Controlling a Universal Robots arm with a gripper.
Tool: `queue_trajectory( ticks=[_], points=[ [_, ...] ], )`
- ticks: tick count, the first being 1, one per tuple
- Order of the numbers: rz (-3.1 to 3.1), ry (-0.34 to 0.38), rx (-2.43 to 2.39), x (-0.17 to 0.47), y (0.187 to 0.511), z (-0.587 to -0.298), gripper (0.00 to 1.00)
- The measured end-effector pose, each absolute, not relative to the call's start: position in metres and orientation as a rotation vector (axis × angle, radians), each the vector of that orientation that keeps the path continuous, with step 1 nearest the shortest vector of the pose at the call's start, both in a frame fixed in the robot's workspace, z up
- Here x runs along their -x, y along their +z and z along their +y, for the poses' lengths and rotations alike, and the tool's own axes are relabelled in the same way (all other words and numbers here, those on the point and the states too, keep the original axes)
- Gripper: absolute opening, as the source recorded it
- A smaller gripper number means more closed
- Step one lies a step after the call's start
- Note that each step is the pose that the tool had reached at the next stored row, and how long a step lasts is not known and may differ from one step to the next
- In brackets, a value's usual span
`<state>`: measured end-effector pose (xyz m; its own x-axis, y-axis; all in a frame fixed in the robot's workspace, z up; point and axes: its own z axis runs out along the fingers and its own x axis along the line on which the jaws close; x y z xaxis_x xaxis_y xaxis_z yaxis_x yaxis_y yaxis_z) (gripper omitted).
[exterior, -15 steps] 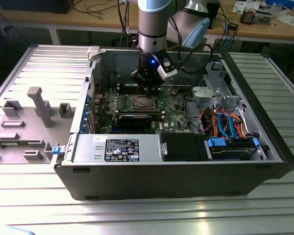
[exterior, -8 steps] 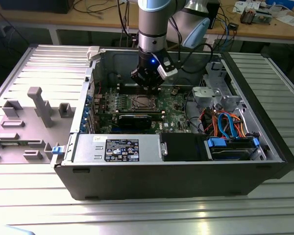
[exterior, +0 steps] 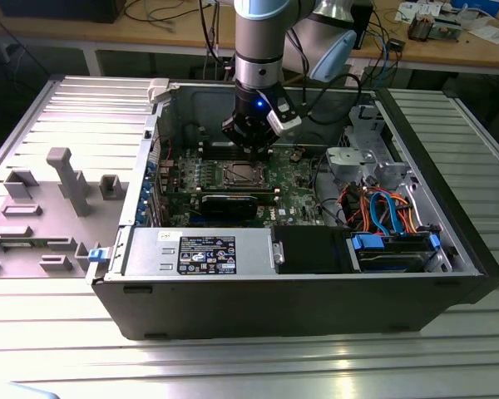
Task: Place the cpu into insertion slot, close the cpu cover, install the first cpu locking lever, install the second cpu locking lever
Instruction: 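Install the second cpu locking lever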
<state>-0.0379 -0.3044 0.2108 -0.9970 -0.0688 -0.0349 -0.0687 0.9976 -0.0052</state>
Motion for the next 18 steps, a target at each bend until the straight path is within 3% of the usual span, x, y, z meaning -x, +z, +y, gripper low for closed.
queue_trajectory(
  ticks=[18],
  points=[
    [3.105,-0.006,0.107,0.038,0.212,-0.3121,0.11]
  ],
)
